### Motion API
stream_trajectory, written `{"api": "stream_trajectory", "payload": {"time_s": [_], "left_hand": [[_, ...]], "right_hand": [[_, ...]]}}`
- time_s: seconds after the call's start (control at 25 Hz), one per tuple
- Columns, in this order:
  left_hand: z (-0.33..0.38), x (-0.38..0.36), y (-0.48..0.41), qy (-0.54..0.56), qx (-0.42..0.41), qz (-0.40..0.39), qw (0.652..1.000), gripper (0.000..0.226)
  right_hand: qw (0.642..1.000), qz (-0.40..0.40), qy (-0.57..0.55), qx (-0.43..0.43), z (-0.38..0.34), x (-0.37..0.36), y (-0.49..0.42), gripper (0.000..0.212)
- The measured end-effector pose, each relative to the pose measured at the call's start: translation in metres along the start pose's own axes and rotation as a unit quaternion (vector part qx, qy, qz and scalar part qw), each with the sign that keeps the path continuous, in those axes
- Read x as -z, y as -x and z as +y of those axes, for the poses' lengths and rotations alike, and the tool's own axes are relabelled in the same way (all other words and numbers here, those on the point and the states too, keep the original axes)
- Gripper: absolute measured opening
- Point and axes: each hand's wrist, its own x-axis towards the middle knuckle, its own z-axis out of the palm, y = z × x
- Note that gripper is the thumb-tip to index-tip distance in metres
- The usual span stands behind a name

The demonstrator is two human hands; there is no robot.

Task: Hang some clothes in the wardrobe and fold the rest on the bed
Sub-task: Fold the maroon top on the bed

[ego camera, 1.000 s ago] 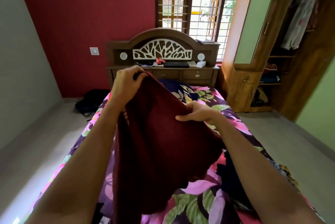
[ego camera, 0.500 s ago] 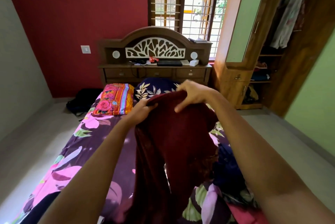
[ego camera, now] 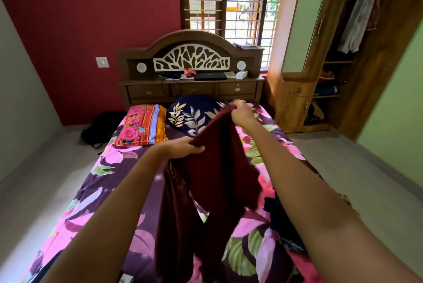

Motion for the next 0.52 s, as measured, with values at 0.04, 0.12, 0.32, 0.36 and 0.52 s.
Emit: {"api": "stream_trajectory", "payload": {"time_s": [0.04, 0.12, 0.32, 0.36, 0.52], "left_hand": [[0.003, -0.004, 0.002, 0.111, -0.009, 0.017, 0.994, 0.028], [0.005, -0.003, 0.003, 0.28, -0.021, 0.057, 0.958, 0.021], [0.016, 0.013, -0.001, 0.486, -0.077, 0.112, 0.863, 0.029], [0.018, 0.016, -0.004, 0.512, -0.09, 0.126, 0.845, 0.03], [0.025, 0.032, -0.016, 0.56, -0.121, 0.162, 0.804, 0.032]], "right_hand": [[0.992, -0.033, -0.105, 0.068, -0.012, -0.007, 0.003, 0.046], [0.957, -0.152, -0.217, 0.118, -0.027, -0.017, 0.001, 0.067], [0.983, -0.075, -0.145, 0.088, -0.003, 0.01, -0.006, 0.039], [0.983, -0.058, -0.164, 0.065, 0.012, 0.017, -0.007, 0.034], [0.987, -0.115, -0.11, 0.006, 0.073, 0.023, 0.003, 0.036]]}}
